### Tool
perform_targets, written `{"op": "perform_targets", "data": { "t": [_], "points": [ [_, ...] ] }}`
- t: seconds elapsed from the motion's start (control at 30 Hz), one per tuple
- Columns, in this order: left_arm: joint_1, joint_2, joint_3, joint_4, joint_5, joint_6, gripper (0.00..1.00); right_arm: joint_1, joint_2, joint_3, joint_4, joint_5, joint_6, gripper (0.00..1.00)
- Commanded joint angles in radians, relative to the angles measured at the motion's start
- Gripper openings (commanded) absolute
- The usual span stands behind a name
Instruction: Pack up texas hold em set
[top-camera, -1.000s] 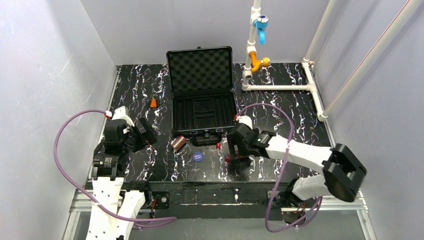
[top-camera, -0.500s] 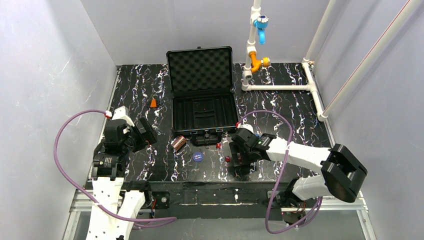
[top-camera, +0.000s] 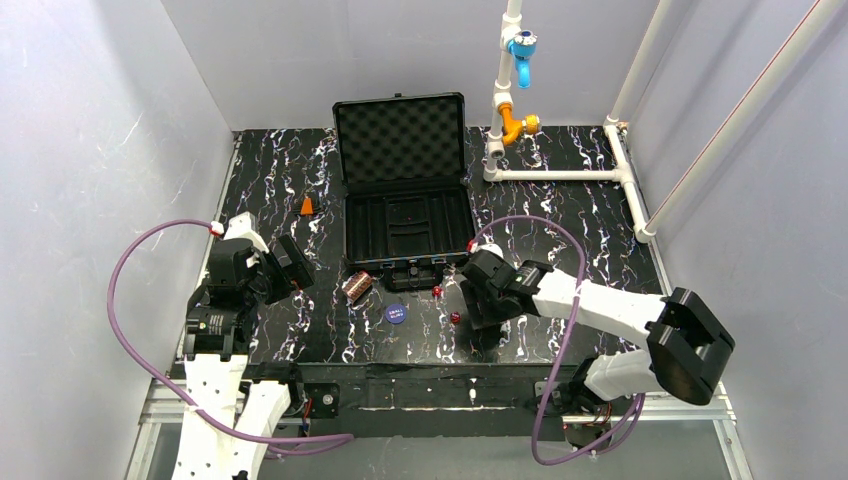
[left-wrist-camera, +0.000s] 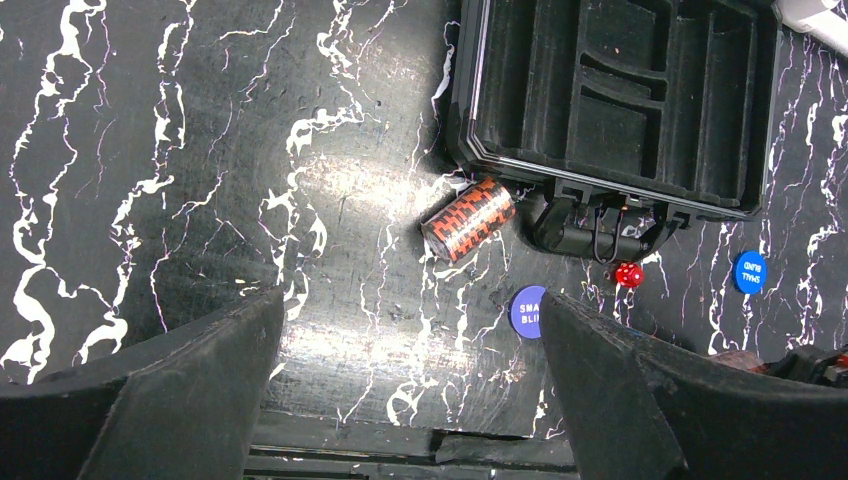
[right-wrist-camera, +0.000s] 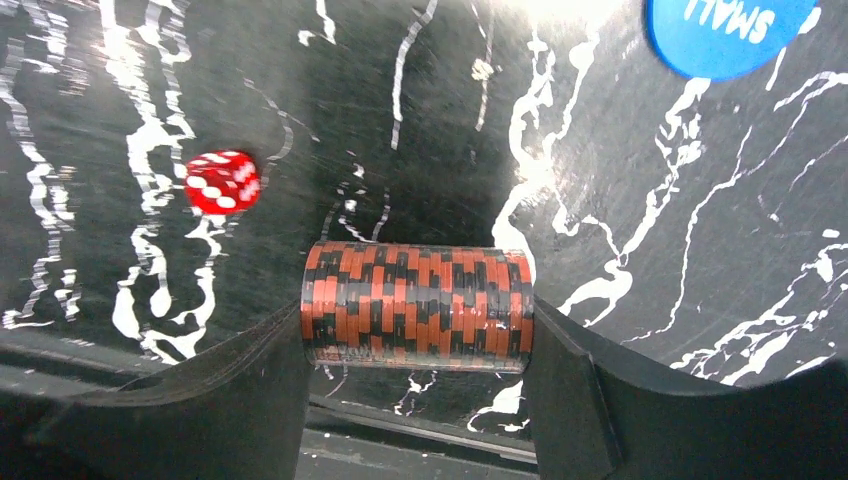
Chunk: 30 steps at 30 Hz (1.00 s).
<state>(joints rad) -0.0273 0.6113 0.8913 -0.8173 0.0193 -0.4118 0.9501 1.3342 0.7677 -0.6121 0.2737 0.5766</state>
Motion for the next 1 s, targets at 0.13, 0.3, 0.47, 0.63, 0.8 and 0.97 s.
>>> {"op": "perform_targets", "data": {
  "t": [0.13,0.3,0.47,0.63,0.8,0.97],
  "points": [
    [0.007,0.004,-0.010,-0.002,0.031,0.017,0.99,-0.001,-0.094,0.151,0.101,-0.116,-0.159,0.46],
    [0.007,0.019,-0.009,0.013,0.130,0.034,0.99,-0.001,-0.140,0.182,0.220,-0.199,-0.250,0.47],
    [0.007,0.060,0.020,0.007,0.328,0.059,0.99,-0.001,-0.185,0.162,0.403,-0.251,-0.341,0.47],
    [0.007,0.107,0.076,0.007,0.555,0.089,0.99,0.001,-0.208,0.116,0.572,-0.322,-0.433,0.47],
    [0.006,0.167,0.088,0.100,0.858,0.057,0.99,0.003,-0.237,0.044,0.766,-0.385,-0.498,0.47],
    [-0.046,0.228,0.072,0.216,0.993,-0.016,0.96,0.004,-0.232,0.003,0.911,-0.451,-0.567,0.47]
  ]
}}
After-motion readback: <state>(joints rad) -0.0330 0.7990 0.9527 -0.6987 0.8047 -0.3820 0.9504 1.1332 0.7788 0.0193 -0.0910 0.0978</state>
